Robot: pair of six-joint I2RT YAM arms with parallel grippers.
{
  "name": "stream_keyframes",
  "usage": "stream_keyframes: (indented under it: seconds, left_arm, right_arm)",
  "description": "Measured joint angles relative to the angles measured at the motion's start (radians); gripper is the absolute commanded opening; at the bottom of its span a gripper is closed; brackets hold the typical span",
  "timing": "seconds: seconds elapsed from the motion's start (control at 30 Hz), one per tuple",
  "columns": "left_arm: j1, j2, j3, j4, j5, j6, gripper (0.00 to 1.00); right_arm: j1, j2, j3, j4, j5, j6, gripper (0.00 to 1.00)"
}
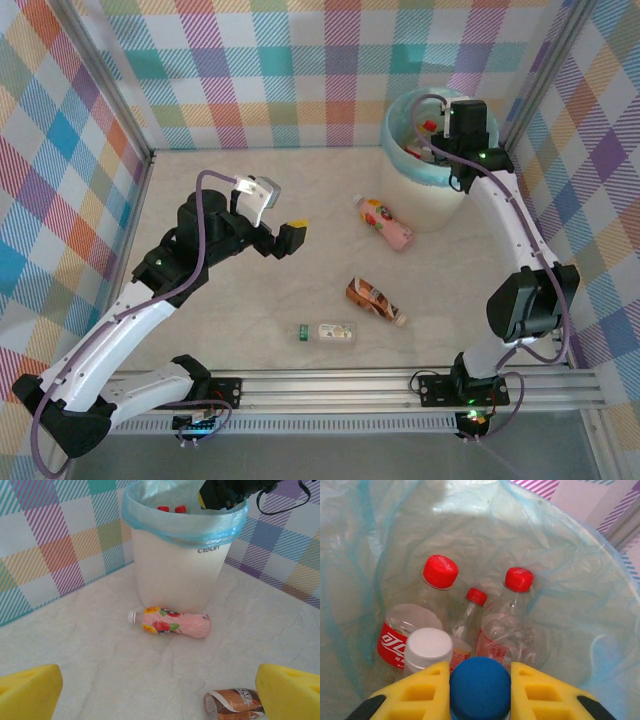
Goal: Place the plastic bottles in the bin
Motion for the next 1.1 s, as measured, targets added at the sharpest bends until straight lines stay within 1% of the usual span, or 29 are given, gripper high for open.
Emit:
stream_keyframes:
  seconds: [0.07, 0.1, 0.27, 0.37, 0.47, 0.63, 0.87, 0.97, 1.1]
  left_arm:
    - [0.0, 0.0, 0.0, 0.0, -0.001, 0.0, 0.99]
    - [0.0, 0.0, 0.0, 0.0, -0.001, 0.0, 0.99]
    - [0.0, 0.003, 0.0, 0.0, -0.001, 0.0, 0.99]
    - [0.0, 0.011, 0.0, 0.0, -0.001, 0.0, 0.99]
    - [0.0, 0.02, 0.0, -0.002, -0.001, 0.0, 0.99]
    - [0.0, 0.031, 0.0, -0.003, -0.001, 0.0, 0.99]
    - [0.0, 0.065, 0.004, -0.012, 0.0, 0.0, 0.99]
    - [0.0, 0.093, 0.017, -0.036, 0.003, 0.0, 0.98]
    - [0.0, 0.155, 0.069, -0.094, 0.044, 0.011, 0.95]
  right_arm:
    - [-0.005, 0.011, 0.0, -0.006, -0.016, 0.018, 0.24]
    - [-0.007, 0.017, 0.0, -0.011, -0.023, 0.025, 0.29]
    - [-0.011, 0.066, 0.03, -0.04, -0.05, 0.053, 0.39]
    - [-0.015, 0.07, 0.046, -0.068, -0.067, 0.07, 0.47]
    - [-0.017, 0.069, 0.059, -0.089, -0.087, 0.089, 0.51]
    - [-0.016, 0.037, 0.06, -0.095, -0.129, 0.122, 0.54]
    - [-0.016, -0.092, 0.06, -0.099, -0.18, 0.171, 0.55]
    - [-0.016, -0.135, 0.06, -0.098, -0.203, 0.185, 0.55]
    - [-0.016, -0.186, 0.038, -0.083, -0.235, 0.204, 0.54]
